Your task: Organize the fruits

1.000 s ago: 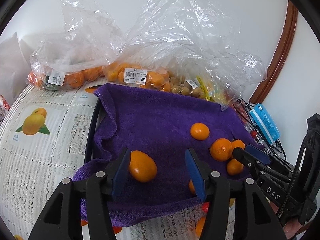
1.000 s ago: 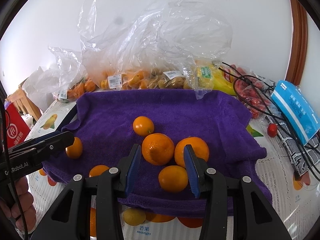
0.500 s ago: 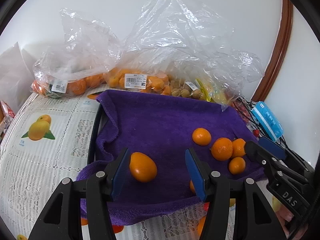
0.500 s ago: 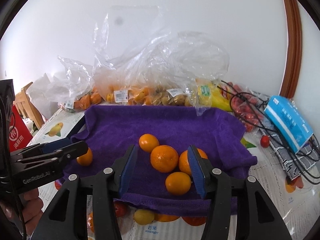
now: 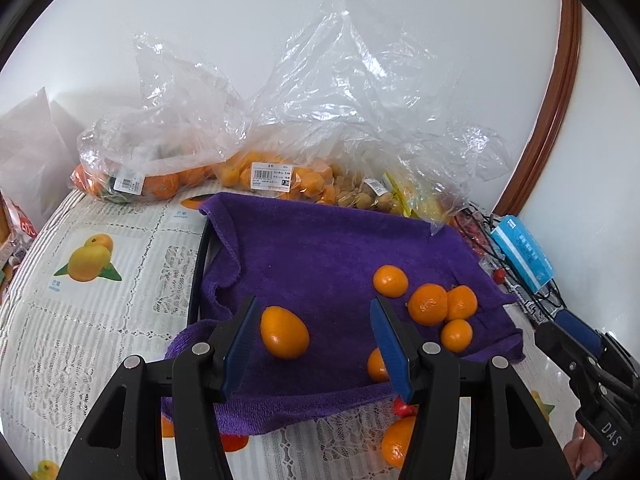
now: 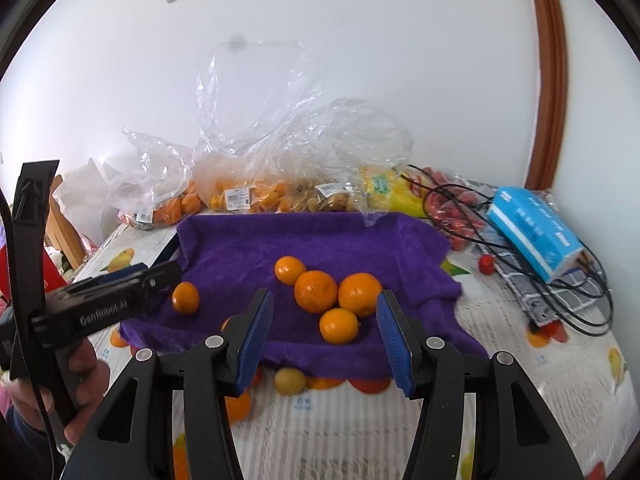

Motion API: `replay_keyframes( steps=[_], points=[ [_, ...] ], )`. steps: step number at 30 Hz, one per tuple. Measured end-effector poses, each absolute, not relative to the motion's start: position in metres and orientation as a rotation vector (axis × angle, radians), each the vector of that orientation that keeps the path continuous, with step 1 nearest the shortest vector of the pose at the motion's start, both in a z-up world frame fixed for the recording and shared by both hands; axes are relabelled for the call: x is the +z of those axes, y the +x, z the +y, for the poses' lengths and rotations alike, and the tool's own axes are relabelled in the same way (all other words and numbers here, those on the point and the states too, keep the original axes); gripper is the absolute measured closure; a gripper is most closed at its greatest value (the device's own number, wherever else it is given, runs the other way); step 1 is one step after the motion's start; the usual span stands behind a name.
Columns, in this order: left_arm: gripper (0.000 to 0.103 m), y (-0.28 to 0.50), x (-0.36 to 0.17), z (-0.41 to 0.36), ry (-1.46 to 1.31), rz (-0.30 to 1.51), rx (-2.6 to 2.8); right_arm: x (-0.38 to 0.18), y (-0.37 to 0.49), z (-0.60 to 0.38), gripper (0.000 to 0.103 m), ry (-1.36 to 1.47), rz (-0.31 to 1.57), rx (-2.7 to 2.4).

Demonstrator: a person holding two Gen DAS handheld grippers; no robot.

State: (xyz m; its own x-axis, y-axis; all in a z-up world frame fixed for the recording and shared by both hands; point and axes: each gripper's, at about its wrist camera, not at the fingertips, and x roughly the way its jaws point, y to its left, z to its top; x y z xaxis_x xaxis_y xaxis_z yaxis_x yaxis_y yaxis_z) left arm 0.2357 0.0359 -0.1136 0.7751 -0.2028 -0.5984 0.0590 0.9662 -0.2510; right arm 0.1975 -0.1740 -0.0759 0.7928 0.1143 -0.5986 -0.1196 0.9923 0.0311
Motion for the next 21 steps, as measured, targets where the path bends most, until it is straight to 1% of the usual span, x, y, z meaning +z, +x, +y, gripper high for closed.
replay_keyframes(
  steps=[3, 16, 21],
  points=[
    [0.049, 0.226, -0.111, 0.036, -0.194, 0.664, -0.134, -0.072, 0.184, -0.178, 0.047, 0.004, 0.648, 0.118],
    [0.049, 0.173, -0.114, 0.059, -0.142, 0.722, -0.15, -0.09, 0.153, -0.162, 0.047, 0.025, 0.747, 0.157],
    [0.048, 0.16, -0.116, 0.082, -0.154, 0.739, -0.116, -0.104, 0.143, -0.148, 0.05, 0.027, 0.795, 0.187]
  ],
)
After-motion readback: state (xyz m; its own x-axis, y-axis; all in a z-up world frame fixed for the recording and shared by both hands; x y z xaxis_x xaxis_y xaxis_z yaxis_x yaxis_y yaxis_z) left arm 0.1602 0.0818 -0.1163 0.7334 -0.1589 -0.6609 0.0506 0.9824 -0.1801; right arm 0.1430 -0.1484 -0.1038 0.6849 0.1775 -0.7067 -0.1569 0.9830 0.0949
